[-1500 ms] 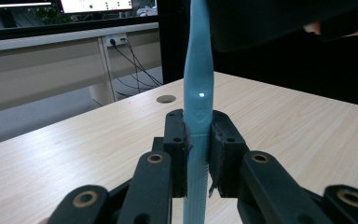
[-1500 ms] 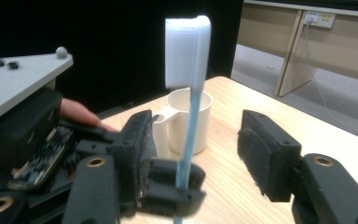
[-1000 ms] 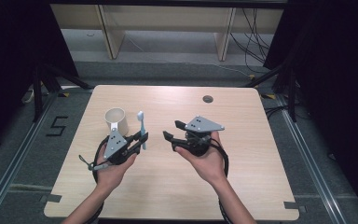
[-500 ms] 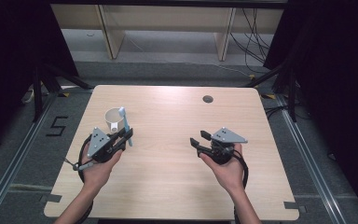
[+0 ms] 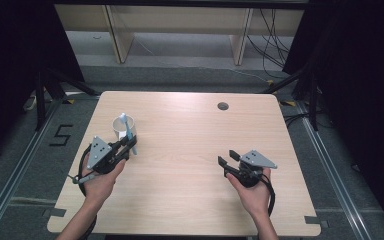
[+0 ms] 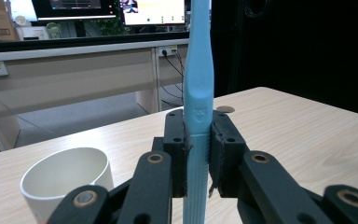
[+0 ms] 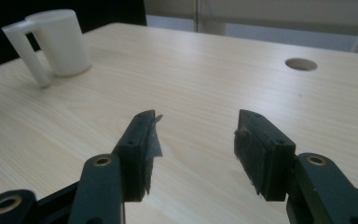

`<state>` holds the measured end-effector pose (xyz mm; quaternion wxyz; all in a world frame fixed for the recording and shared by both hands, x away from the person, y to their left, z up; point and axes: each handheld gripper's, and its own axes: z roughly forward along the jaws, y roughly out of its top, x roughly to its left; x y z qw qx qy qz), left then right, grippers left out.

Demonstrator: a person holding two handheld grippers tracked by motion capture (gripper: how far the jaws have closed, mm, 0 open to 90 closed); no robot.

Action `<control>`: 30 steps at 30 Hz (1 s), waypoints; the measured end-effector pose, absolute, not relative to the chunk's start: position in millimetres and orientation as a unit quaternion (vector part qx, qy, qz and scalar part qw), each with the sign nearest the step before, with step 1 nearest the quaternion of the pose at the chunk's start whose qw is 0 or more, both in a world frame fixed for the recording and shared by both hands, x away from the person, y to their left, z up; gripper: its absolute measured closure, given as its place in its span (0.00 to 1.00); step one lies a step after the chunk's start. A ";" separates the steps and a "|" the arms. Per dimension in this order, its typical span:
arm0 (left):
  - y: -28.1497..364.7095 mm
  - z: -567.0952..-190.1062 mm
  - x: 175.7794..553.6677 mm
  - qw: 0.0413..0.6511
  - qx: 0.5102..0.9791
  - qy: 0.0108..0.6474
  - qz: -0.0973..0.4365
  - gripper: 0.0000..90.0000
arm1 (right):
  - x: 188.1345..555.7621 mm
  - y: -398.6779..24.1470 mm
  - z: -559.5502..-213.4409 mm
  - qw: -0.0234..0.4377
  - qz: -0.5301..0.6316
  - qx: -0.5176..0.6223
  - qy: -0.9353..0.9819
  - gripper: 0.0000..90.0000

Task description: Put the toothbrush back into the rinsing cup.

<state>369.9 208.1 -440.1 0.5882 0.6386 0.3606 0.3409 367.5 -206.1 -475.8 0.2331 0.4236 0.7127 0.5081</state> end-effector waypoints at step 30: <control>241.2 -435.6 364.6 0.592 0.583 0.399 0.388 0.87 | 363.7 -223.9 -500.0 0.280 0.484 0.441 0.702 0.56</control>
